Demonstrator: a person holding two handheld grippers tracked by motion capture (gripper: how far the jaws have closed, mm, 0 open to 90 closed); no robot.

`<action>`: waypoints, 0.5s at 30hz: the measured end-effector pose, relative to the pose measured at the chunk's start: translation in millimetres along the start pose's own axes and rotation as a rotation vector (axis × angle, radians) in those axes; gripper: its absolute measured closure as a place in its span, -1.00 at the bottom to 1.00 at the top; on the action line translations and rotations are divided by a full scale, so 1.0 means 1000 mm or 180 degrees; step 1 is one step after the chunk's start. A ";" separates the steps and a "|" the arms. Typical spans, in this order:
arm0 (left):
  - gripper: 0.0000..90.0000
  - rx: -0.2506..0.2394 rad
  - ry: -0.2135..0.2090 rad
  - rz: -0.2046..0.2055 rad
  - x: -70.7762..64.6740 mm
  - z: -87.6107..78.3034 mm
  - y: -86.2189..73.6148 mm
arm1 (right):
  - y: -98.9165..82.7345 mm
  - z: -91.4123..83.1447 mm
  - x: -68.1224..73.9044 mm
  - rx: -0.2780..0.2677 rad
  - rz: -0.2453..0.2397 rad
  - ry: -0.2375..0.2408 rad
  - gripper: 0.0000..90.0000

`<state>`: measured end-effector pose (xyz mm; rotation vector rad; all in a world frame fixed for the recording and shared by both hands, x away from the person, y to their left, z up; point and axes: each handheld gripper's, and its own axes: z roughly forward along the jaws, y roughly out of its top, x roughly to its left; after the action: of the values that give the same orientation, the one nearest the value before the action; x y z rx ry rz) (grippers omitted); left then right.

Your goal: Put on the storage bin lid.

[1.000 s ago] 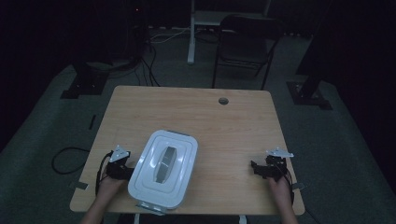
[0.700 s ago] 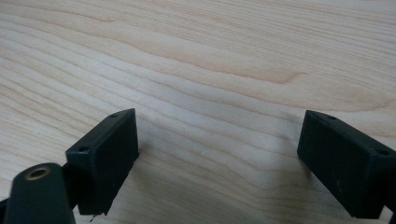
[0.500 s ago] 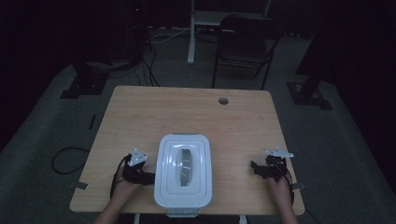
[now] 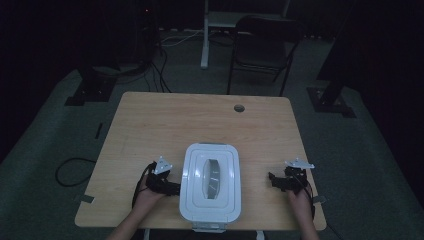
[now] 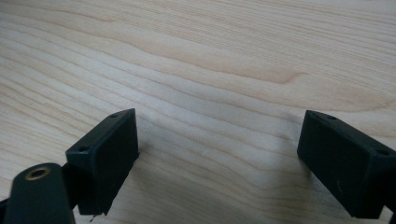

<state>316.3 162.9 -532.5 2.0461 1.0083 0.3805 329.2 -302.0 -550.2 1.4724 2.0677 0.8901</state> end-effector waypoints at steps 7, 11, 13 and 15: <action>-0.98 0.0036 0.0048 -0.0002 0.009 -0.006 -0.004 | 0.000 0.000 0.000 -0.0003 0.0001 0.0001 -0.74; -0.98 0.0002 0.0106 -0.0052 0.019 -0.015 -0.009 | 0.000 0.000 0.000 -0.0003 0.0001 0.0002 -0.74; -0.98 -0.0004 0.0148 -0.0106 0.025 -0.019 -0.011 | 0.000 0.000 0.000 0.0000 0.0000 0.0002 -0.74; -0.98 0.0017 0.0205 -0.0151 0.034 -0.024 -0.015 | 0.000 0.000 0.000 -0.0002 0.0002 0.0003 -0.74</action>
<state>316.3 206.9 -531.2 2.0221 1.0956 0.4215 329.2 -302.0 -550.2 1.4729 2.0675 0.8916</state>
